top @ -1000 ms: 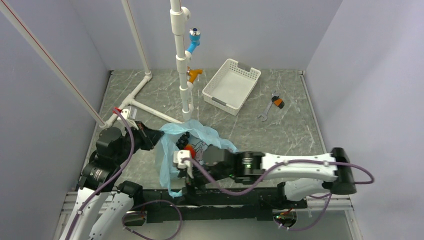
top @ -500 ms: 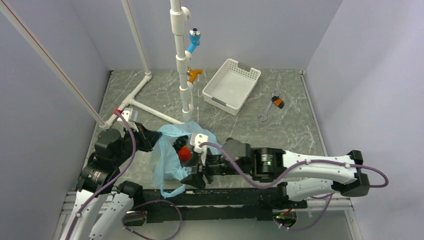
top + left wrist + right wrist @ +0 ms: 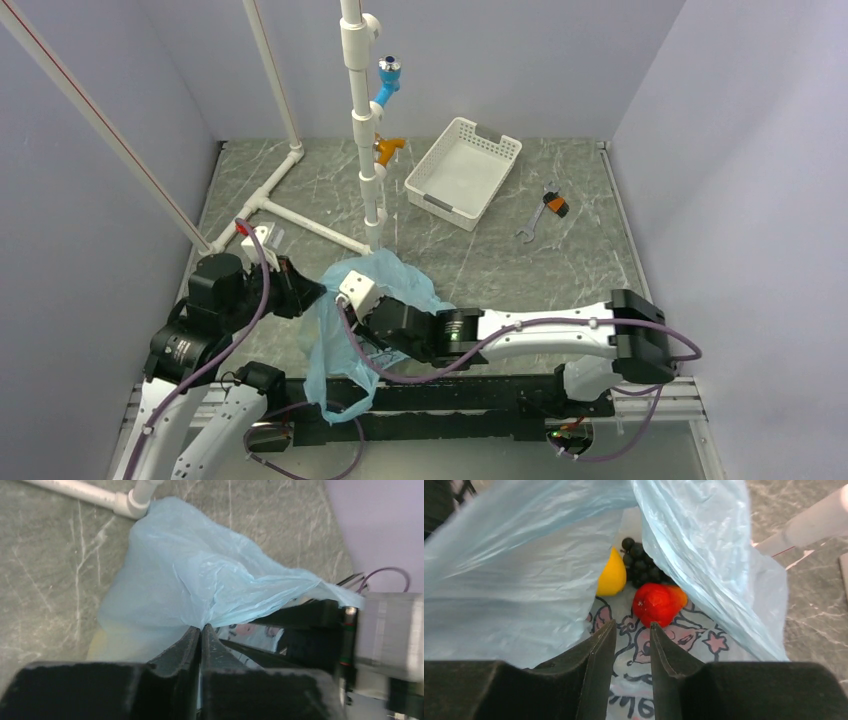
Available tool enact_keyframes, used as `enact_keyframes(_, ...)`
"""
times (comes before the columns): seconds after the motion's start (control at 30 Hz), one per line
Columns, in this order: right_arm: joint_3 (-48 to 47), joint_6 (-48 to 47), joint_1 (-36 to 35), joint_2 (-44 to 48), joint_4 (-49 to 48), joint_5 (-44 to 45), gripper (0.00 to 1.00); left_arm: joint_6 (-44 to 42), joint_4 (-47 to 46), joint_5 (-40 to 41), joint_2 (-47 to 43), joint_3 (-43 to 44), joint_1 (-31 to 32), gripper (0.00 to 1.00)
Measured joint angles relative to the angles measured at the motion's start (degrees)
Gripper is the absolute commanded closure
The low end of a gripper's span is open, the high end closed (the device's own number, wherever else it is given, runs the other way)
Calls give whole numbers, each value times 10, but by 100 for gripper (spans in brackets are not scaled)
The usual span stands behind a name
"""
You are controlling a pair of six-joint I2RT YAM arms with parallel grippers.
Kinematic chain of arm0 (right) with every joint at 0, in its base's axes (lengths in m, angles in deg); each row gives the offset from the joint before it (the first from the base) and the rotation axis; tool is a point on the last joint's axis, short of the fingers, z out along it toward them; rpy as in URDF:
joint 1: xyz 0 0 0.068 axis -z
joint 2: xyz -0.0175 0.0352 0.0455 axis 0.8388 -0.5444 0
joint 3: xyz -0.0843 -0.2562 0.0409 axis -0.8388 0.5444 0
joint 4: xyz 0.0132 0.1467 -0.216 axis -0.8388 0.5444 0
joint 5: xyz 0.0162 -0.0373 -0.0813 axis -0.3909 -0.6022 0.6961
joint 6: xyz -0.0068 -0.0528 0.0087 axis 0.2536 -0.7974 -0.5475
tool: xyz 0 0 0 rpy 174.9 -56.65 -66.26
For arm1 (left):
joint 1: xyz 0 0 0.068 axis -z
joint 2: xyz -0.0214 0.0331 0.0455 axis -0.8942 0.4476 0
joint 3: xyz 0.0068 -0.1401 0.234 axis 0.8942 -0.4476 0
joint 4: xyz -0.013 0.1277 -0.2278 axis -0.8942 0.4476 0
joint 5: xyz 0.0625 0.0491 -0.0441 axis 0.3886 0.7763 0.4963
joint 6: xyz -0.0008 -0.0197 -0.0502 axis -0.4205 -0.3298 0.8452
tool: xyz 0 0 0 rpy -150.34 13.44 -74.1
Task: Take the fake fruits out of the plastic bag
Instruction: Adjust the plastic bag at the center of the board.
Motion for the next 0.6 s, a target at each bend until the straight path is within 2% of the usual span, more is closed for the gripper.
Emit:
enact_keyframes(0.1,11,-1,2,-40,-19,5,65,10,28,-10,6,-3,0,40)
enact_keyframes(0.13,11,1,2,-57,-27,-3,65,12,36,-13,5,-7,0,19)
enact_keyframes(0.17,11,5,2,-70,-33,-12,65,20,46,-16,4,-11,0,8)
enact_keyframes(0.2,12,10,2,-78,-35,-18,65,18,52,-19,2,-15,0,2)
enact_keyframes(0.33,16,38,4,-82,-57,-50,65,42,89,-27,-34,-31,-3,1)
enact_keyframes(0.4,17,49,9,-79,-75,-66,65,47,100,-36,-61,-34,-3,3)
enact_keyframes(0.53,37,82,35,-59,-102,-101,65,61,116,-52,-95,-54,-4,25)
enact_keyframes(0.6,51,100,50,-48,-116,-114,65,71,126,-57,-101,-74,-3,39)
